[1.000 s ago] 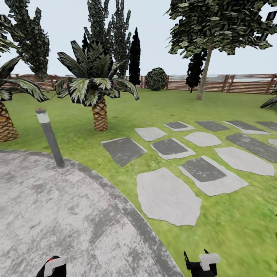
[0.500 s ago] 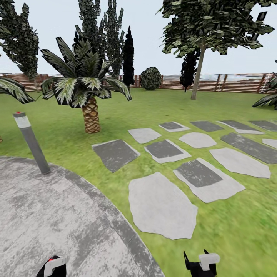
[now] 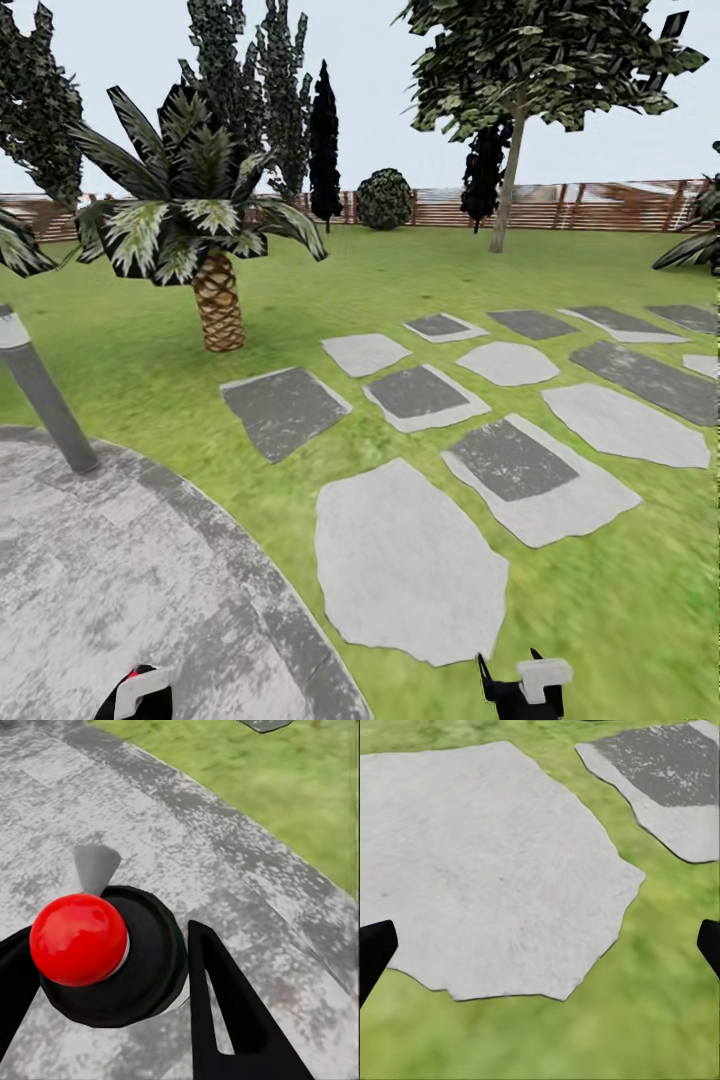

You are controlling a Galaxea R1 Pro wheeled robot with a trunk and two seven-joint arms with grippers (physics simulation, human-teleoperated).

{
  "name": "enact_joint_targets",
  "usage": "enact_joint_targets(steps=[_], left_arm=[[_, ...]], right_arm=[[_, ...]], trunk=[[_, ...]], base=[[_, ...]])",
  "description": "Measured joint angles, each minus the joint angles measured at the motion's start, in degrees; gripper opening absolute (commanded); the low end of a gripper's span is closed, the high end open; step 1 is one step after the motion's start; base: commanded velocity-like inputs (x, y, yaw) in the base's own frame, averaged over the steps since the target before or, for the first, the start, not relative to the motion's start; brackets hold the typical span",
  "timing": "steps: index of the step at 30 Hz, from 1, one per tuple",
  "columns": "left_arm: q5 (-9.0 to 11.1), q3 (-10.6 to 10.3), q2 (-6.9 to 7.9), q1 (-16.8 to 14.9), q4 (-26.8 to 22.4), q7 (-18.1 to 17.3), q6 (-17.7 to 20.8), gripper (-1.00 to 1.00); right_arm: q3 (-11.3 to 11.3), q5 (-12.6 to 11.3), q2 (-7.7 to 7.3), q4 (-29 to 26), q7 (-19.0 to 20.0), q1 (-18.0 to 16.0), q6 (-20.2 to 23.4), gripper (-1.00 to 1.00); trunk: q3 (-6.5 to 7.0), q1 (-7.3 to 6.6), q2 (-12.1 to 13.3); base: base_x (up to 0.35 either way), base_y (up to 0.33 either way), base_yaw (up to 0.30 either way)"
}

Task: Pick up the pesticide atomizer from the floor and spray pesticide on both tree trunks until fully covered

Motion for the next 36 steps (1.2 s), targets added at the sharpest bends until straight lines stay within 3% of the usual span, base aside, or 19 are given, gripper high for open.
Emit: enact_joint_targets(steps=[11,36], left_arm=[[0.0,0.0,0.00,0.0,0.0,0.0,0.0,-1.00],[0.0,-0.1,0.00,0.0,0.1,0.0,0.0,-1.00]], right_arm=[[0.0,0.0,0.09,0.0,0.0,0.0,0.0,1.00],[0.1,0.0,0.01,0.0,0.0,0.0,0.0,1.00]], trunk=[[0.00,0.00,0.0],[0.00,0.00,0.0]], base=[[0.299,-0.134,-0.264],[0.338,-0.007,-0.008]])
